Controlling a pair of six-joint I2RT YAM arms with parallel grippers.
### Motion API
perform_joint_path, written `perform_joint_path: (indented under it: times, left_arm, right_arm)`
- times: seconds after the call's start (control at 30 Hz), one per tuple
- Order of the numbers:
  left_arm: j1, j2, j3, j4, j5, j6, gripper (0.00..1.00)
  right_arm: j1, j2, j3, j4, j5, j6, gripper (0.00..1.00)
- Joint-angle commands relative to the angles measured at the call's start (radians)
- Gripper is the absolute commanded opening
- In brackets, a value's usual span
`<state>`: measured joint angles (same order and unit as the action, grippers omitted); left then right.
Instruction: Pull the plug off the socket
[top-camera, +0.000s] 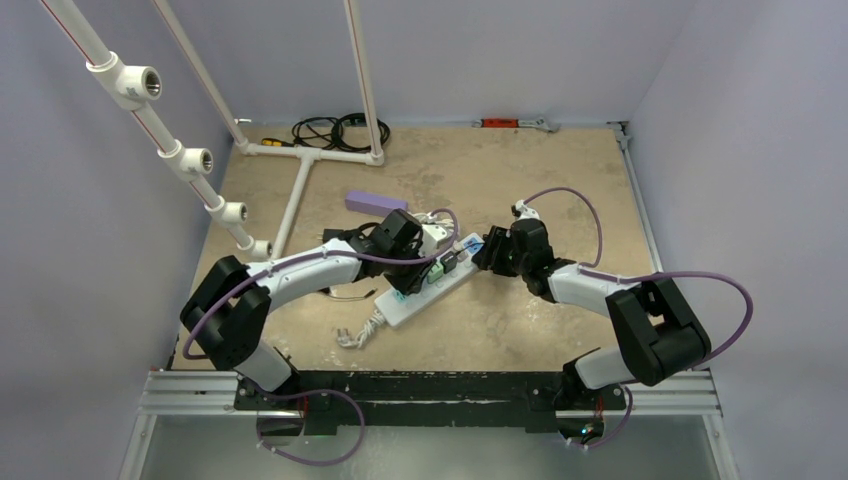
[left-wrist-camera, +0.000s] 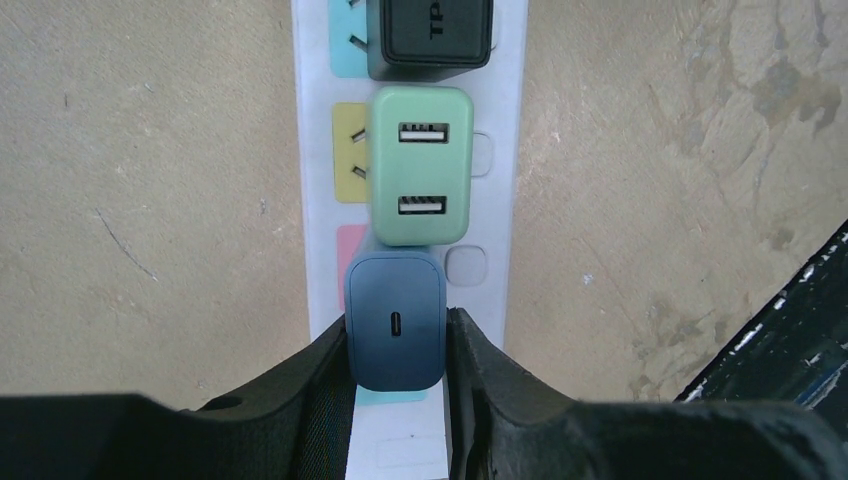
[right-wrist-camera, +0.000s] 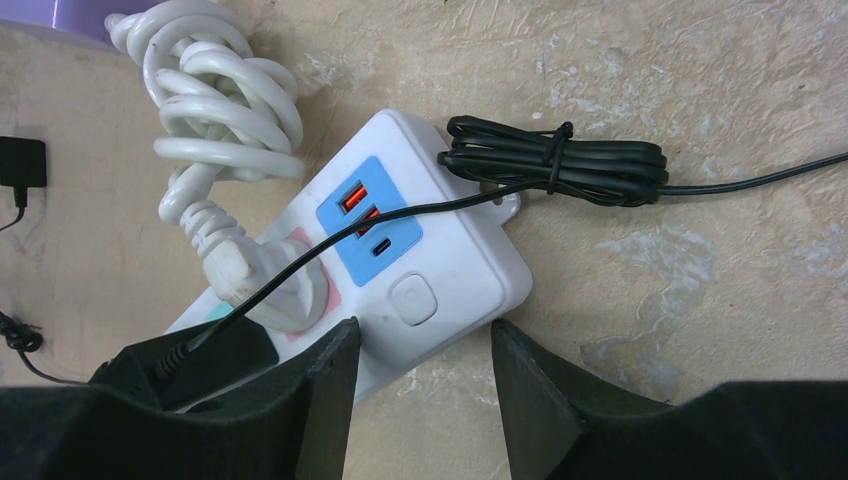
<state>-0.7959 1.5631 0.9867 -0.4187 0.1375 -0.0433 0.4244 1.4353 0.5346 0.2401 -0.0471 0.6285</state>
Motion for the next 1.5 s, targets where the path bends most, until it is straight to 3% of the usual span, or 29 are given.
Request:
perform_joint_path:
  times: [0.0, 0.3, 0.47, 0.73, 1.23, 1.47]
  left_arm:
    - [0.038, -0.024, 0.059, 0.028, 0.069, -0.017, 0.0]
    - [0.031, -0.041, 0.035, 0.055, -0.055, -0.007, 0.0]
    - [-0.045, -0.041, 0.025, 0.049, -0.171, 0.011, 0.0]
    - [-0.087, -0.049, 0.024, 0.037, -0.241, 0.02, 0.0]
    - [-0.021, -0.039, 0.044, 0.035, -0.096, -0.006, 0.0]
    - [0.037, -0.1, 0.045, 0.036, -0.11, -0.006, 0.0]
  right_arm:
    - [-0.003, 0.015, 0.017, -0.025, 0.003, -0.021, 0.54]
    - [-0.004, 0.009, 0.014, -0.022, 0.016, -0.019, 0.54]
    - [-0.004, 0.012, 0.015, -0.025, 0.015, -0.021, 0.54]
    - [-0.004, 0.027, 0.028, -0.035, 0.031, -0.032, 0.54]
    - [-0.004, 0.023, 0.023, -0.031, 0.019, -0.029, 0.54]
    - [-0.004, 0.024, 0.024, -0.031, 0.018, -0.029, 0.54]
